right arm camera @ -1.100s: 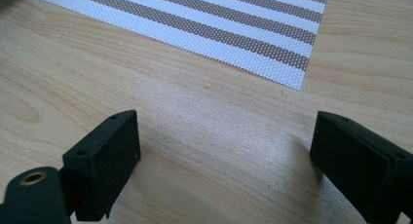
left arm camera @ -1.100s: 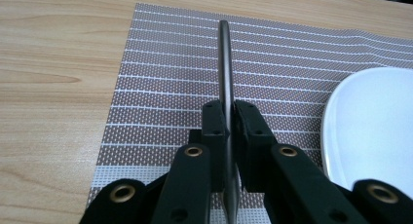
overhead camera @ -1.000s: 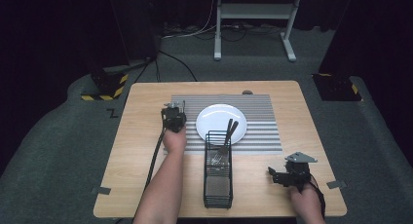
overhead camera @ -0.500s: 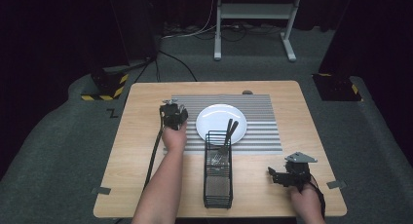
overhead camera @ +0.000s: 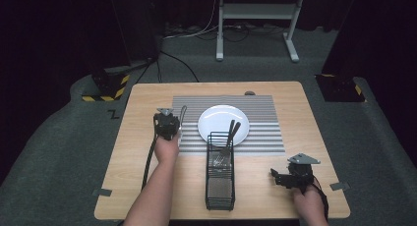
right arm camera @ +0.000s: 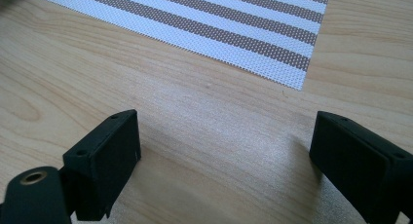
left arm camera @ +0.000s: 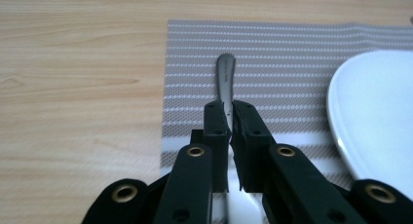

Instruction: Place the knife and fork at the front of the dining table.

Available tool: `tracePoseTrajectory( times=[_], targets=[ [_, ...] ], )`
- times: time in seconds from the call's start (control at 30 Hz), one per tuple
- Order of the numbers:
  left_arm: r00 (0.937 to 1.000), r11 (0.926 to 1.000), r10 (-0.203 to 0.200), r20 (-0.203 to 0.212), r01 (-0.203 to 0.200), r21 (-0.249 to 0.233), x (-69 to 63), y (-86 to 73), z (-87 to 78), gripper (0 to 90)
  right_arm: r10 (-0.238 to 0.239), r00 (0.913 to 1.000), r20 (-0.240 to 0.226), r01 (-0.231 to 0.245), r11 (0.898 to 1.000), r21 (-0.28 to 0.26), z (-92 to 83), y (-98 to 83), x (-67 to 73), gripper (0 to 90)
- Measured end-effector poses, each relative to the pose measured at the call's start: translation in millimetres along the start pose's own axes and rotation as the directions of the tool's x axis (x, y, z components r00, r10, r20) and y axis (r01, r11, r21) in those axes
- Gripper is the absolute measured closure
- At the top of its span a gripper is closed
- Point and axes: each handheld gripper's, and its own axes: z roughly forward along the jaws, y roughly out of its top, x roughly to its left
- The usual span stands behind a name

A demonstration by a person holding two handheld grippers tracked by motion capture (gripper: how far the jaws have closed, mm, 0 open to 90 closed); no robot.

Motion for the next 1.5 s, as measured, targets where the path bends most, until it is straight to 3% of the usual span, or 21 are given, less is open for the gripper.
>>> tracePoseTrajectory(
  times=[0.27, 0.43, 0.57, 0.7, 0.8, 0.93, 1.1, 1.2, 1.3, 1.4, 1.5],
  targets=[
    [0.9989, 0.9986, 0.046, -0.009, -0.046, 0.028, 5.5, -43.2, -25.8, 84.5, 0.001, 1.0, 0.0, -0.001, 1.0, 0.0, 0.0, 0.0, 0.1, 11.0],
    [0.9919, 0.9898, 0.121, -0.039, -0.118, 0.081, 3.2, -63.1, -33.7, 80.1, 0.002, 1.0, 0.0, -0.002, 1.0, 0.0, 0.0, 0.0, 0.1, 11.0],
    [0.9858, 0.9836, 0.166, -0.025, -0.164, 0.075, -2.3, -66.6, -37.4, 77.4, -0.001, 1.0, 0.0, 0.001, 1.0, 0.0, 0.0, 0.0, -0.1, 11.1],
    [0.9856, 0.9836, 0.169, -0.01, -0.168, 0.066, -6.7, -69.7, -39.5, 76.2, 0.001, 1.0, -0.001, -0.001, 1.0, 0.0, 0.0, 0.0, 0.1, 11.0],
    [0.9888, 0.9867, 0.149, 0.0, -0.149, 0.066, -4.6, -69.9, -40.5, 73.3, 0.001, 1.0, -0.001, -0.001, 1.0, 0.001, 0.0, 0.0, 0.1, 11.1],
    [0.9942, 0.9926, 0.107, 0.005, -0.107, 0.057, 6.1, -72.5, -47.9, 62.6, -0.001, 1.0, -0.003, 0.001, 1.0, -0.001, -0.1, 0.0, -0.2, 11.1],
    [0.995, 0.9933, 0.1, -0.001, -0.1, 0.058, 26.0, -82.4, -67.8, 46.7, -0.003, 1.0, -0.004, 0.003, 1.0, -0.001, 0.0, 0.0, -0.2, 11.1],
    [0.9892, 0.9861, 0.145, -0.019, -0.143, 0.084, 33.6, -91.2, -80.6, 36.4, -0.002, 1.0, -0.005, 0.002, 1.0, 0.0, -0.1, 0.0, -0.1, 11.1],
    [0.9914, 0.9884, 0.13, -0.013, -0.129, 0.081, 43.5, -99.6, -94.4, 30.5, -0.007, 1.0, -0.004, 0.007, 1.0, 0.0, -0.1, 0.0, 0.3, 11.8],
    [0.9912, 0.9846, 0.132, -0.001, -0.131, 0.116, 51.2, -108.9, -102.1, 26.5, -0.017, 0.9999, 0.001, 0.017, 1.0, -0.008, -0.8, -0.3, 1.8, 13.5],
    [0.9899, 0.9845, 0.138, 0.029, -0.141, 0.105, 54.0, -116.6, -106.8, 21.1, -0.065, 0.9975, 0.028, 0.066, 0.997, -0.039, -4.3, -2.0, 7.9, 14.5]
  ],
)
